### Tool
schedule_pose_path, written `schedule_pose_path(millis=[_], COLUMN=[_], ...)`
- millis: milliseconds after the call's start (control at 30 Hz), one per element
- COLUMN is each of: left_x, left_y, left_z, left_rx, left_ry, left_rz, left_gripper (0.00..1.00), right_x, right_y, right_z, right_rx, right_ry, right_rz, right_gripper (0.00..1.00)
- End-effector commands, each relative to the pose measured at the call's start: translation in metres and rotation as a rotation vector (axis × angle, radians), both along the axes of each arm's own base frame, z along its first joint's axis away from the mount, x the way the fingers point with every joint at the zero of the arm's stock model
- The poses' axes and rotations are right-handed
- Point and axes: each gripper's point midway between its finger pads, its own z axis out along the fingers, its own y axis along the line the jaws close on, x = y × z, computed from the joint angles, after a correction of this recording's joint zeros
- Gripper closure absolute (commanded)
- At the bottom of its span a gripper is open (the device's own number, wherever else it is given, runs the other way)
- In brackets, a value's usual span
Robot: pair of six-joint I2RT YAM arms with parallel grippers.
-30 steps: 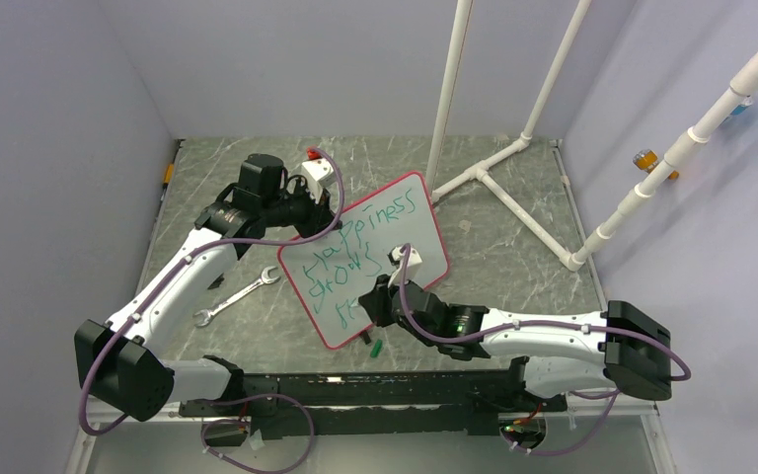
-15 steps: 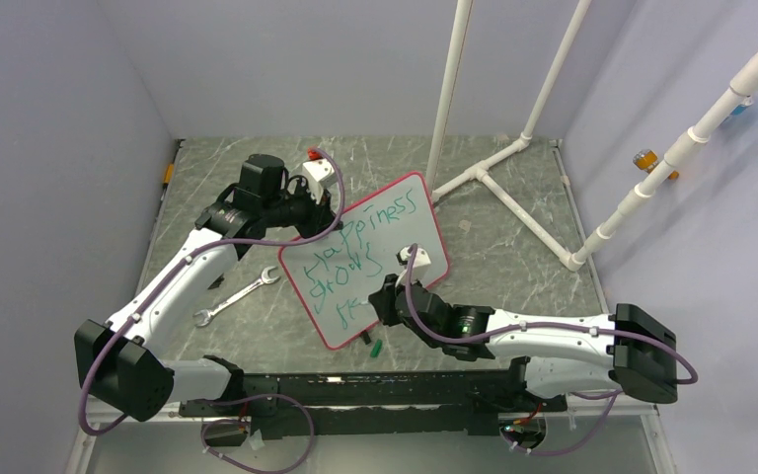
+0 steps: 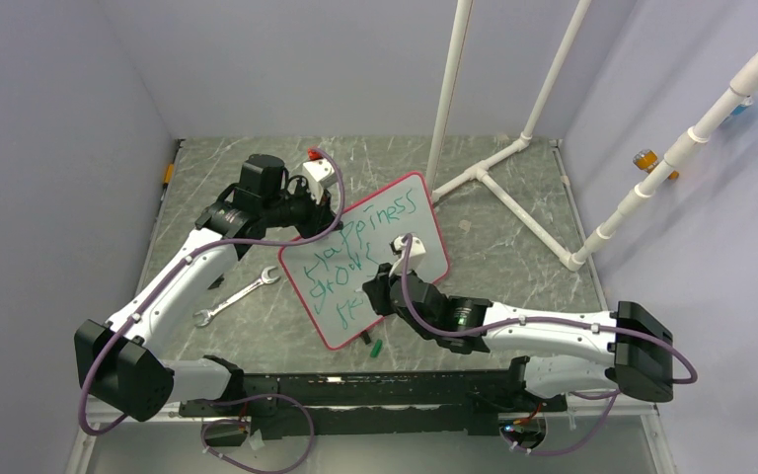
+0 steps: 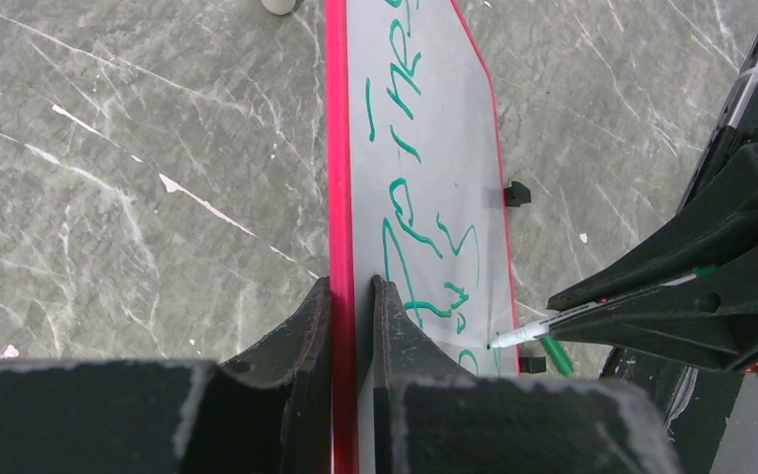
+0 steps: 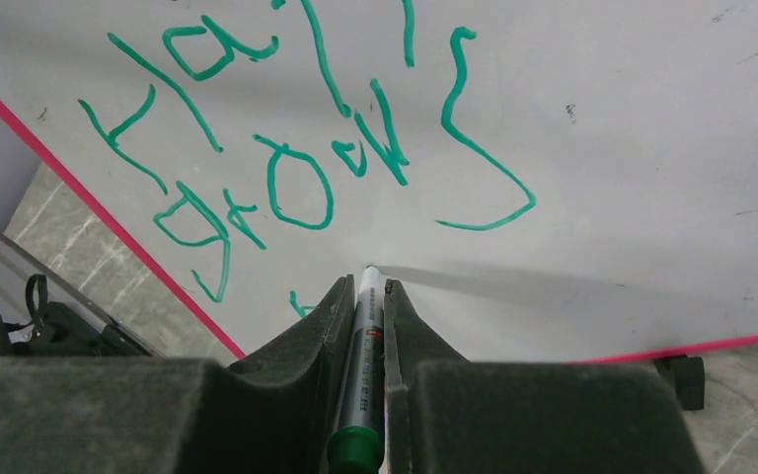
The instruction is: Write a sentence on the whiteboard
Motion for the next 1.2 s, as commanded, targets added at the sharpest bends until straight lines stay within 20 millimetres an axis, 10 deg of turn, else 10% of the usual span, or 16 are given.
schedule_pose_path(millis=[0, 667, 1167], left_x=[0.014, 0.013, 0.013], left_y=[0.005, 0.005, 0.005], left_z=[0.019, 0.020, 0.019], left_rx=[0.025, 0.022, 0.022], left_ry=[-0.120, -0.121, -0.118], left_rz=[0.020, 0.019, 0.020], left_gripper=[1.00, 1.00, 1.00], right_x=[0.004, -0.016, -0.003], right_y=[0.011, -0.009, -0.040], right_z=[0.011, -0.052, -0.002], right_rx=[0.020, -0.027, -0.028], right_ry=[-0.018, 0.100, -0.005], right_rz=[0.010, -0.022, -0.087], right_gripper=[1.00, 1.00, 1.00])
